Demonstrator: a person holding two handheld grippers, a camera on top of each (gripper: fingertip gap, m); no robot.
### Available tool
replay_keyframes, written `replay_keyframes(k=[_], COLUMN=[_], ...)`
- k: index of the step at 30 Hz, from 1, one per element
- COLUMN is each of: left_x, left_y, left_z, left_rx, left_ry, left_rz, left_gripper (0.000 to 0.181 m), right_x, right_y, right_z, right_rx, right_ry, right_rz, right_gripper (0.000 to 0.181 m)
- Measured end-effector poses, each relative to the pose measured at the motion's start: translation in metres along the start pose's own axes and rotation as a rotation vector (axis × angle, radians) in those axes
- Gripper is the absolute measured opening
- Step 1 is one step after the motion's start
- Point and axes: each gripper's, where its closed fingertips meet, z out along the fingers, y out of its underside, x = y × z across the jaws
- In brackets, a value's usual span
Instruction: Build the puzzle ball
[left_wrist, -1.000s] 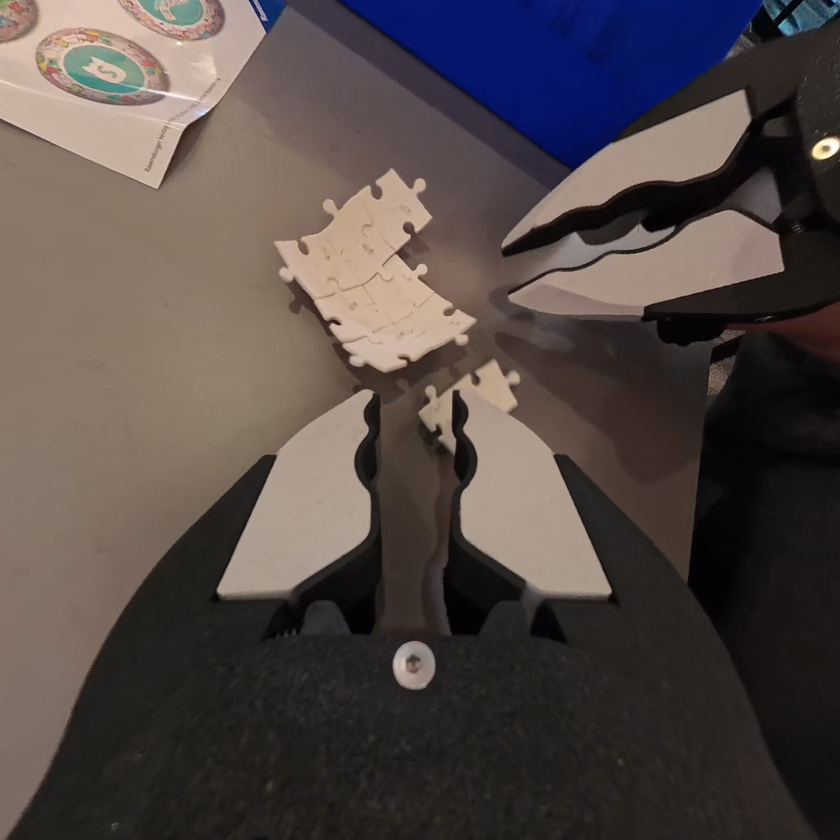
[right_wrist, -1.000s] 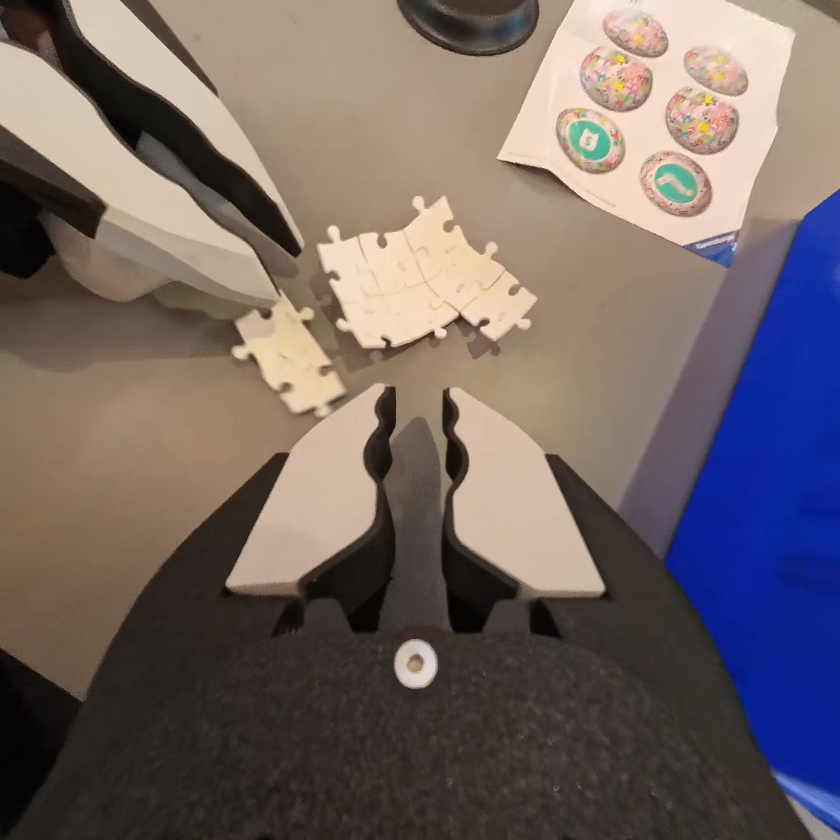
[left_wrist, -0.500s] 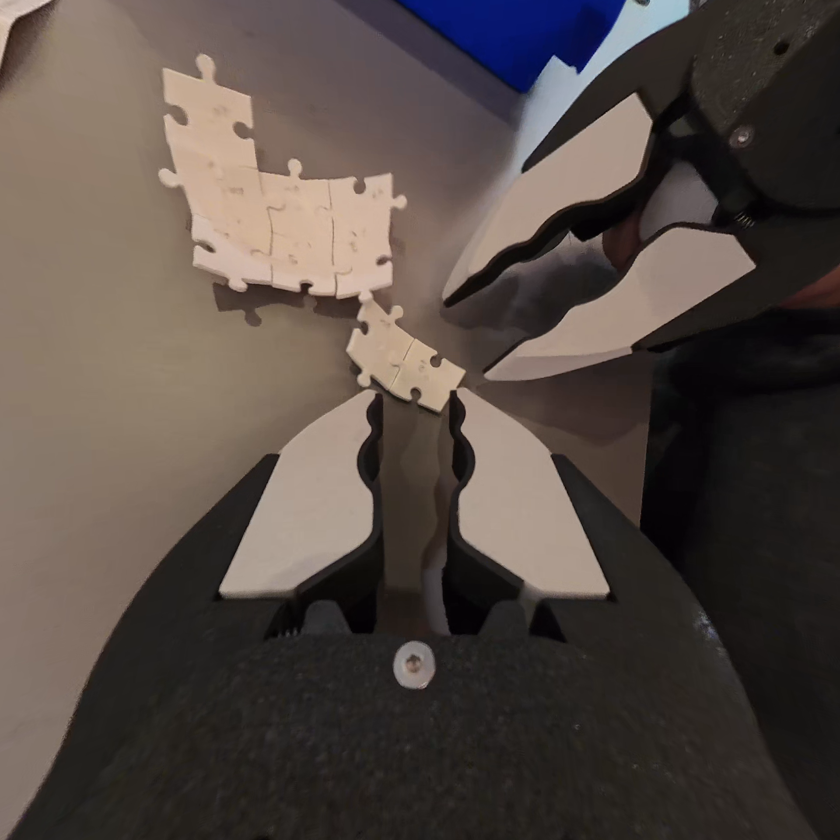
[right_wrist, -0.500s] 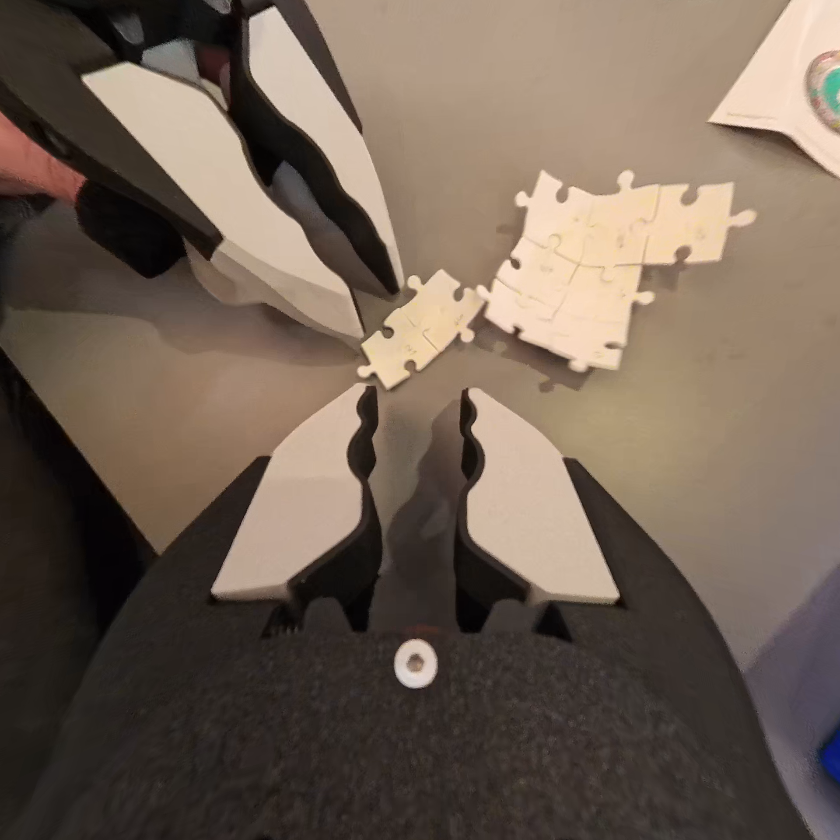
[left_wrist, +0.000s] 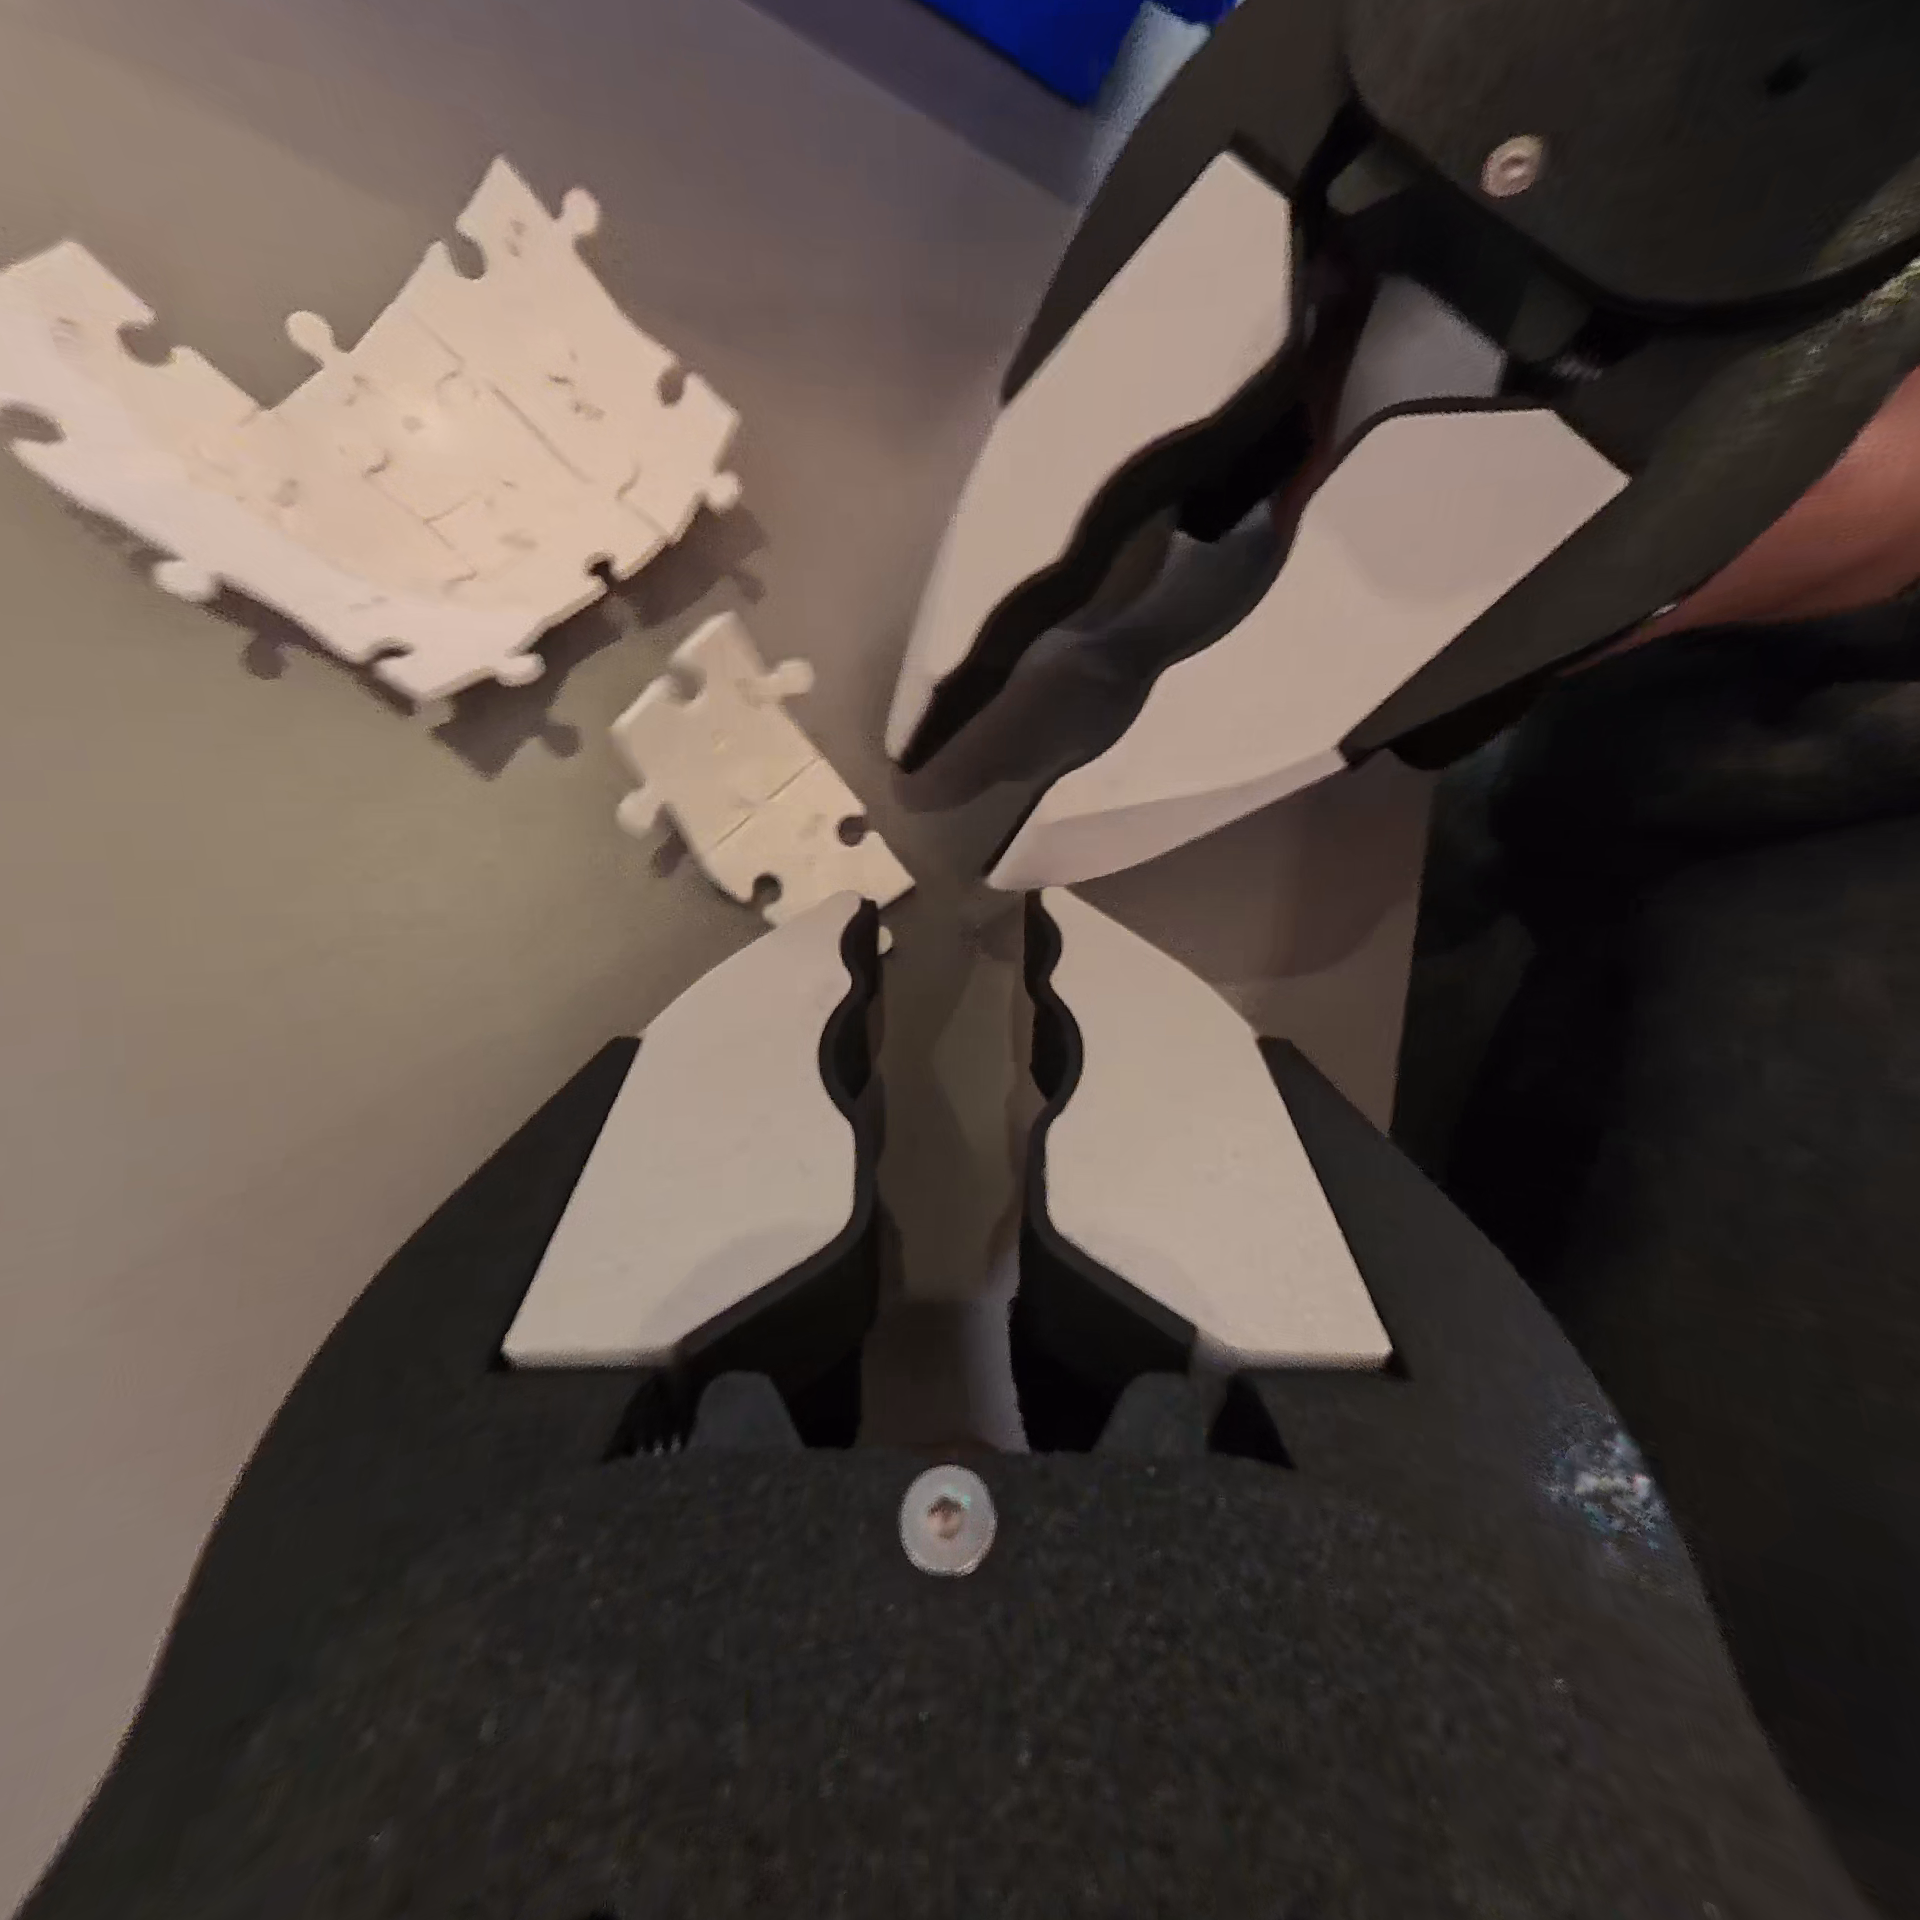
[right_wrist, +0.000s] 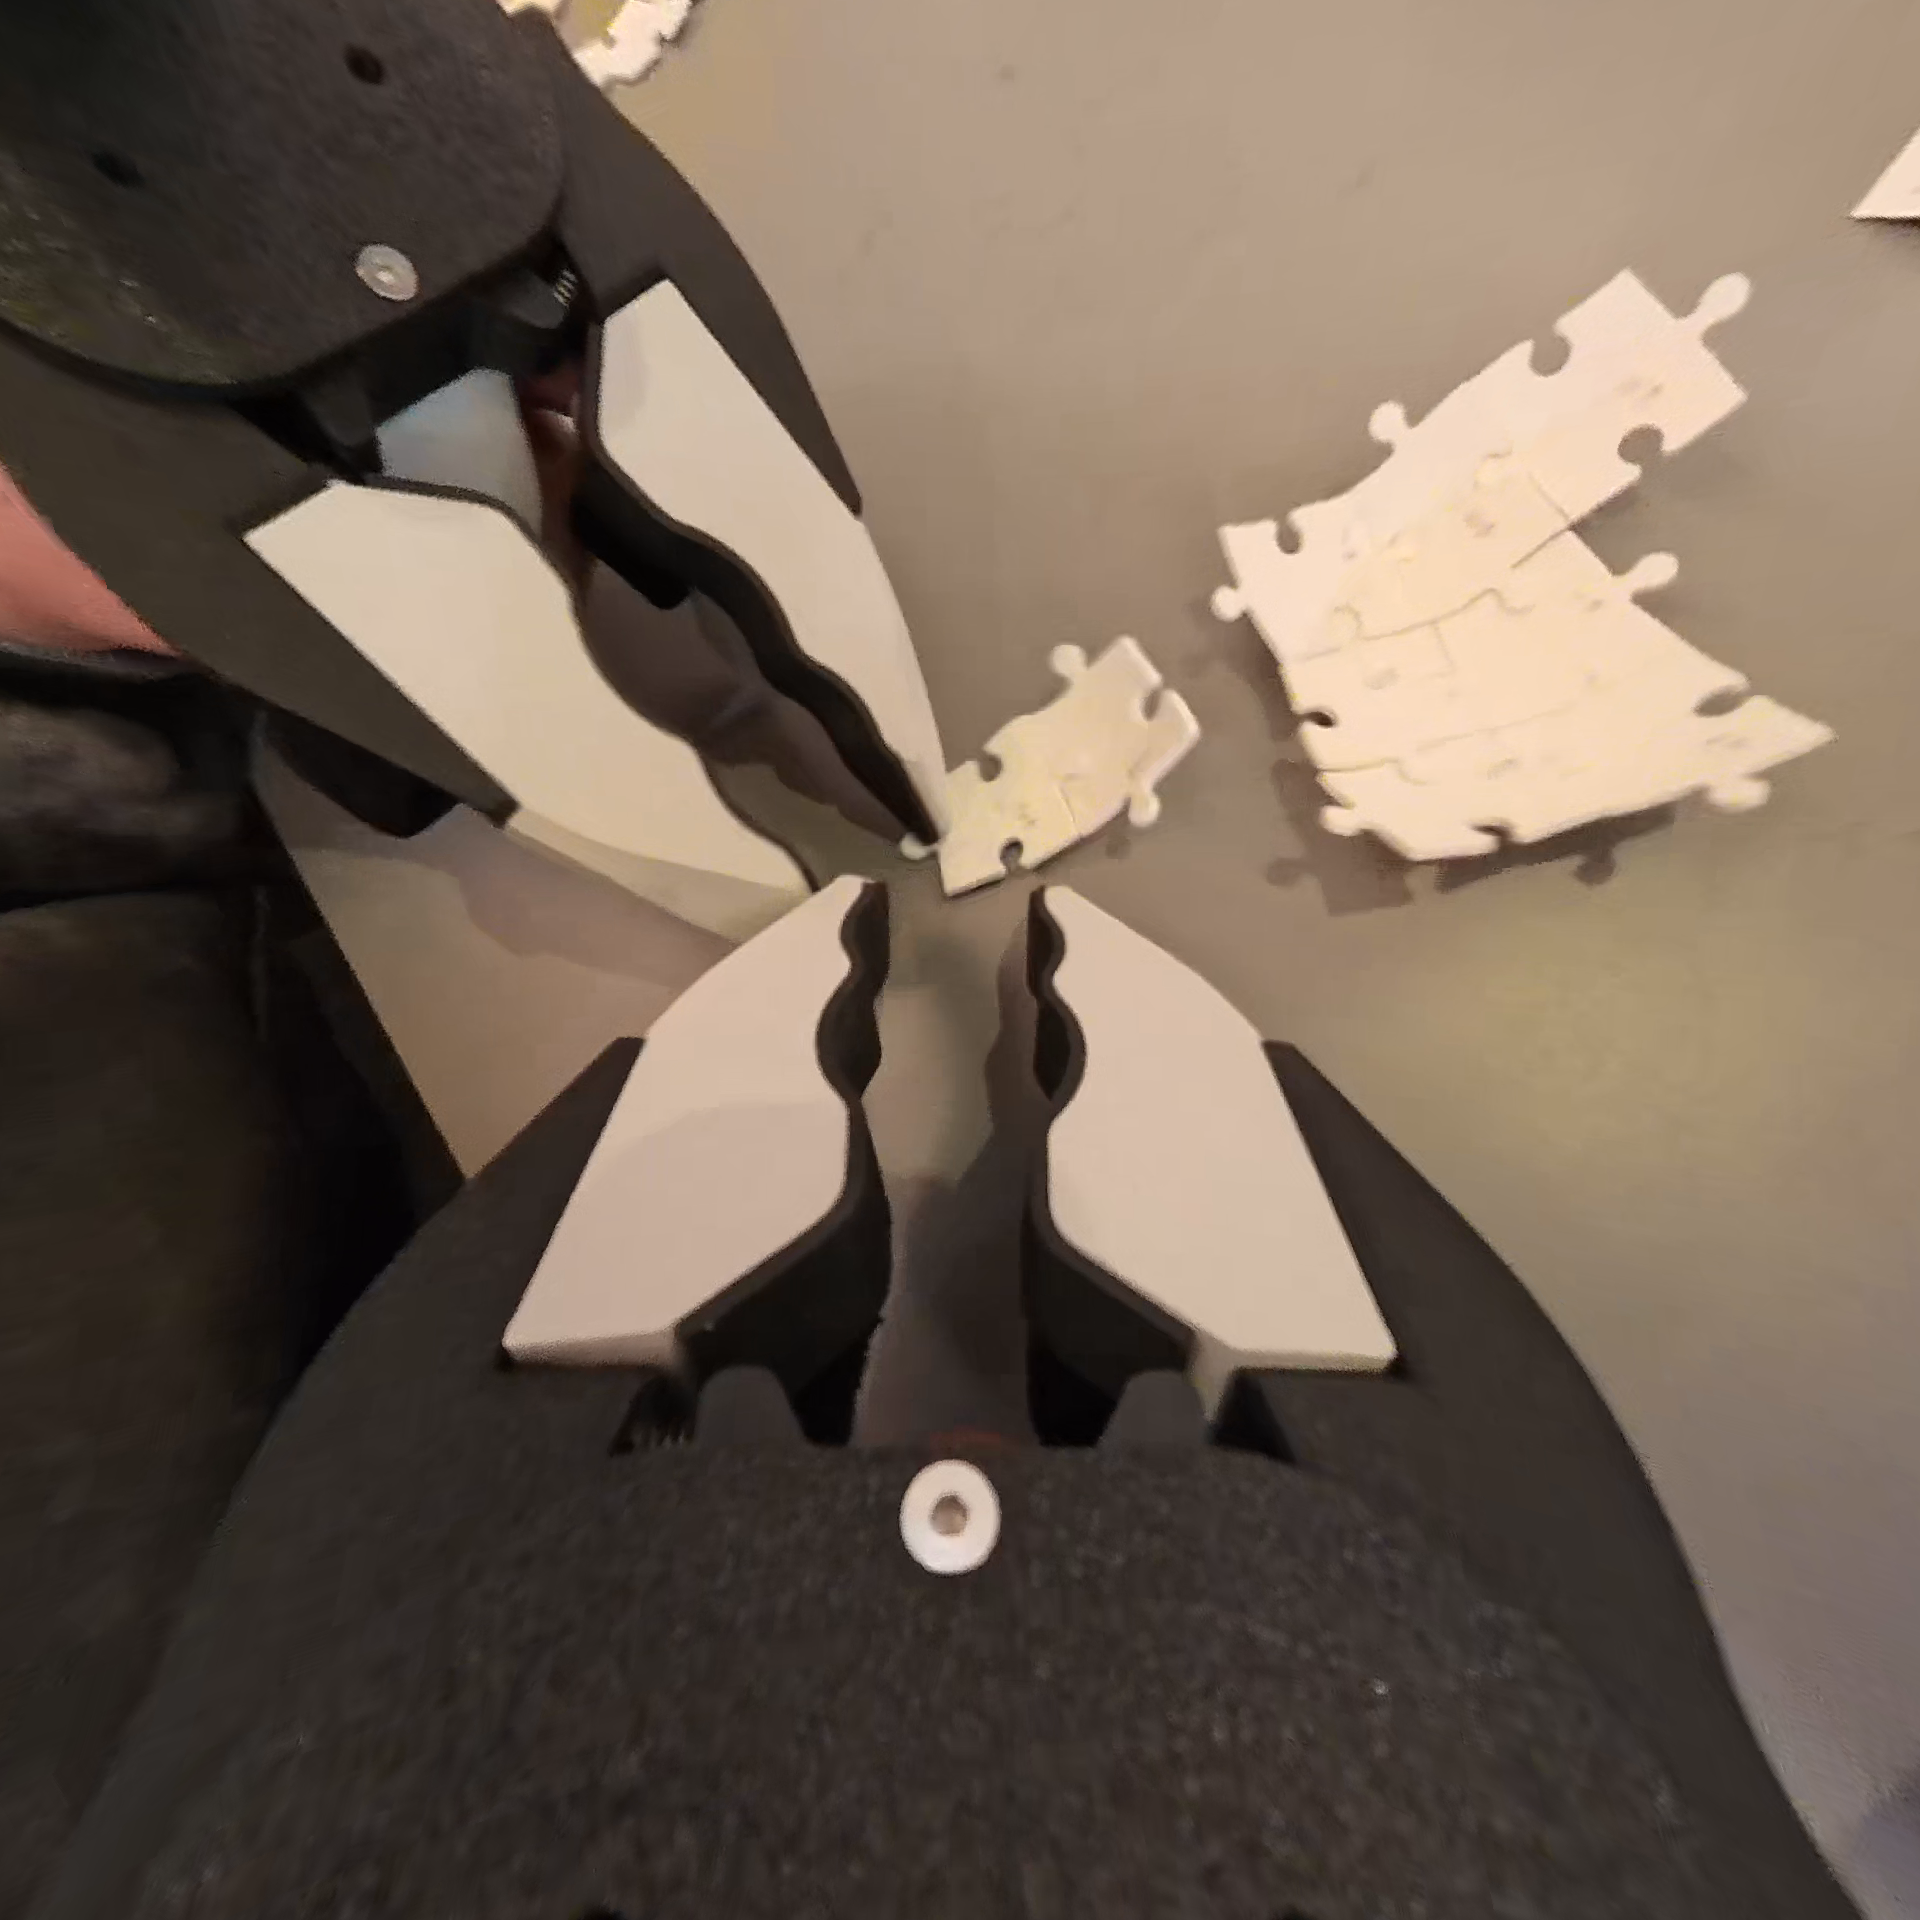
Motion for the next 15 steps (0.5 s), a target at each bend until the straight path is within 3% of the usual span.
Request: replay_keyframes(k=[2, 4, 9, 15], left_x=[-0.008, -0.015, -0.018, -0.015], left_y=[0.003, 0.004, 0.001, 0.01], left_z=[-0.006, -0.012, -0.022, -0.012], left_rx=[-0.01, -0.008, 0.025, -0.007], left_ry=[-0.041, -0.07, -0.076, -0.063], left_rz=[-0.001, -0.004, -0.018, 0.008], left_gripper=[0.027, 0.027, 0.028, 0.027], right_x=[-0.008, -0.016, 0.005, 0.008], right_y=[-0.002, -0.006, -0.018, 0.001], right_z=[0.002, 0.001, -0.012, -0.003], right_rx=[0.009, 0.004, -0.023, -0.096], right_ry=[-0.049, -0.086, 0.086, 0.07], right_rz=[0.007, -0.022, -0.161, -0.178], right_gripper=[0.018, 0.026, 0.027, 0.026])
